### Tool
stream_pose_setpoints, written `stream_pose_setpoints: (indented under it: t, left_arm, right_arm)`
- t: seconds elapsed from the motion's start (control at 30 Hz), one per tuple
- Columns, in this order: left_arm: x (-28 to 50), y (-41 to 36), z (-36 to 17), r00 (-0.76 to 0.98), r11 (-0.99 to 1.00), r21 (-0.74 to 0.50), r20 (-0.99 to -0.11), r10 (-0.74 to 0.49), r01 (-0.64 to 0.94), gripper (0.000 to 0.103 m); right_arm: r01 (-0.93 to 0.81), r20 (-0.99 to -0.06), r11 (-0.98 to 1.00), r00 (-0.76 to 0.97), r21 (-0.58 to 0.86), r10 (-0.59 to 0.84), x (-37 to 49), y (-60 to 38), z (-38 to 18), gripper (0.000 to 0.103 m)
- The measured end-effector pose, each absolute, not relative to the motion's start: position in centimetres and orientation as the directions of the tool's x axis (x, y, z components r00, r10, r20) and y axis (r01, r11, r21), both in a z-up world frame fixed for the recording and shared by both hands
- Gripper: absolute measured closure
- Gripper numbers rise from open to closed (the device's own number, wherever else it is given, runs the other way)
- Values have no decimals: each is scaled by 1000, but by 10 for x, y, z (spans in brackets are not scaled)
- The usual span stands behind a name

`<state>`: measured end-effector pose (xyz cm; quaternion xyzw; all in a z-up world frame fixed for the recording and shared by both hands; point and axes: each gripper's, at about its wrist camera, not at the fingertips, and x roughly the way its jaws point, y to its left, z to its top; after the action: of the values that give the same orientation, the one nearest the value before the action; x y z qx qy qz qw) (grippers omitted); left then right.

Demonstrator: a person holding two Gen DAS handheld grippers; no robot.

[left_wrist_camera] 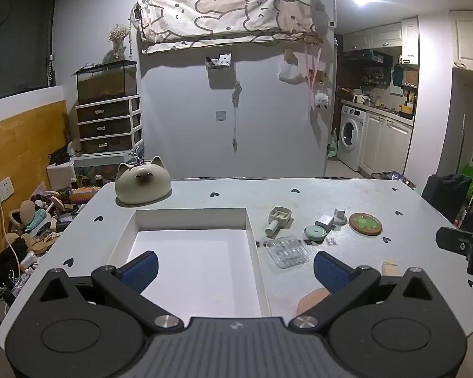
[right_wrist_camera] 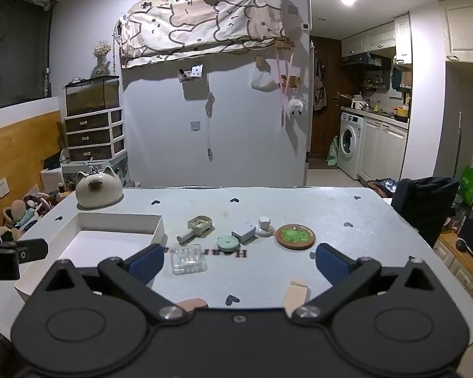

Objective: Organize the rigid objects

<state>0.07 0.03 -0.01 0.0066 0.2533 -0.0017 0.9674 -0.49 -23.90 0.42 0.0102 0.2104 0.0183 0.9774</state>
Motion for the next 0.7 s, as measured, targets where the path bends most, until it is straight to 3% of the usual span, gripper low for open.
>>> stream_pose_setpoints:
  t: [0.7]
  left_arm:
    - [0,1,0,878,1000,12,-478,1,6,0]
  right_arm:
    - [-32,-411,999,911,28,41,-5,-239,5,0]
